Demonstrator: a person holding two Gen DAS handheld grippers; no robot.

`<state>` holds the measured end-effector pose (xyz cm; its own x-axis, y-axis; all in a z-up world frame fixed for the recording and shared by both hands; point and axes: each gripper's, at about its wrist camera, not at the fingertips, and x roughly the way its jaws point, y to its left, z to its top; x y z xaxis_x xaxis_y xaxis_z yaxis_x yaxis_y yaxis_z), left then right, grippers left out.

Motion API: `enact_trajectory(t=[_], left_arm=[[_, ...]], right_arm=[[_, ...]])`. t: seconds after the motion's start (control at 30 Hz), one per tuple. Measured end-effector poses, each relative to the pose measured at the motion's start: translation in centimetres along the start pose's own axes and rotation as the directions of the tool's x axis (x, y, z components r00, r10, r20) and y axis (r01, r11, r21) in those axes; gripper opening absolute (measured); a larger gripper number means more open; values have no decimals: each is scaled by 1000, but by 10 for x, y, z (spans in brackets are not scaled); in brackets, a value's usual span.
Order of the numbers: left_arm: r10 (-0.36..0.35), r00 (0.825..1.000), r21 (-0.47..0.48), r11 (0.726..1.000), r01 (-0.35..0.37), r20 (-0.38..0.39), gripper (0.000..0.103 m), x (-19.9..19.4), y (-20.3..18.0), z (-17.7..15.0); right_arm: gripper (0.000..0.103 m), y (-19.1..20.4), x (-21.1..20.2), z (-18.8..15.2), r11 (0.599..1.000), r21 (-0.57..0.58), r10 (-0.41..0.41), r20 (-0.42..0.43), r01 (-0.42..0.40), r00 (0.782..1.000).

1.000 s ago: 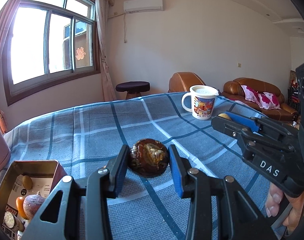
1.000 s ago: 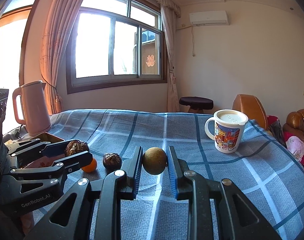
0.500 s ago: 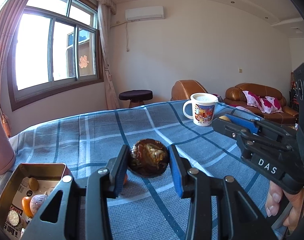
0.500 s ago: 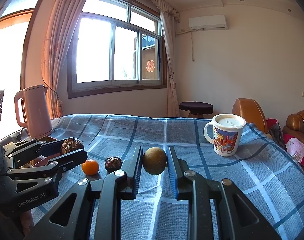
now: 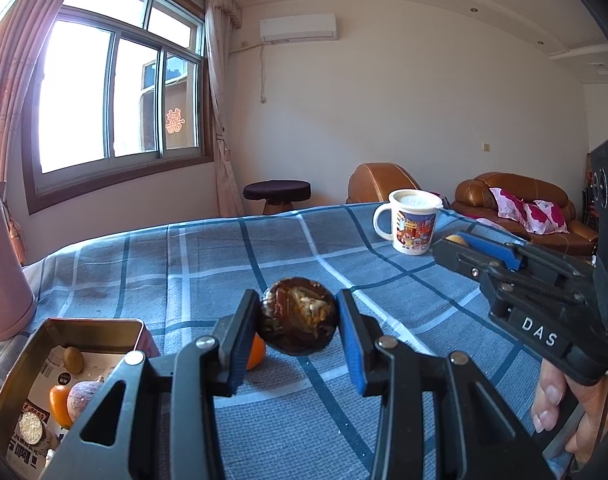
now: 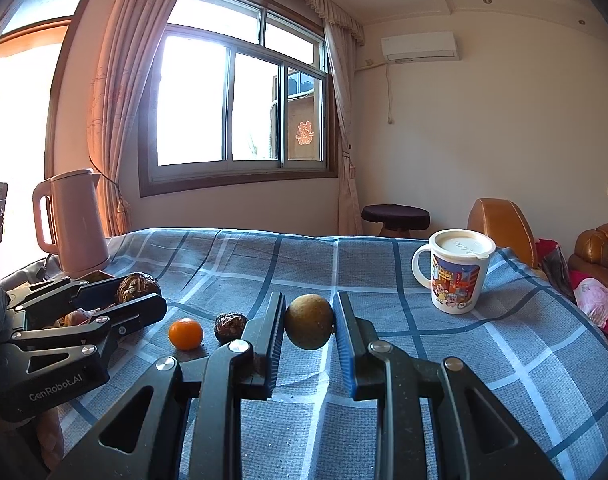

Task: Organize fruits
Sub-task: 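Carry the kiwi and chocolate treat in both tools toward the pink tin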

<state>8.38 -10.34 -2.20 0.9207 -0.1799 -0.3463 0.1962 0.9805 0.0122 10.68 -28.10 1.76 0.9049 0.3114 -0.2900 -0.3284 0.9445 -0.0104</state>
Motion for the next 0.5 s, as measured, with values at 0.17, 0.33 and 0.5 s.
enact_trajectory(t=[0.17, 0.33, 0.5], left_arm=[[1, 1000, -5, 1000, -1, 2, 41, -3, 4, -1], [4, 1000, -8, 1000, -4, 0, 41, -4, 6, -1], [11, 1000, -12, 1000, -11, -5, 41, -7, 12, -3]], right_arm=[[26, 4, 0, 0, 1000, -7, 13, -2, -13, 1000], [26, 7, 1, 0, 1000, -12, 19, 2, -19, 1000], [26, 13, -1, 0, 999, -15, 40, 8, -40, 999]])
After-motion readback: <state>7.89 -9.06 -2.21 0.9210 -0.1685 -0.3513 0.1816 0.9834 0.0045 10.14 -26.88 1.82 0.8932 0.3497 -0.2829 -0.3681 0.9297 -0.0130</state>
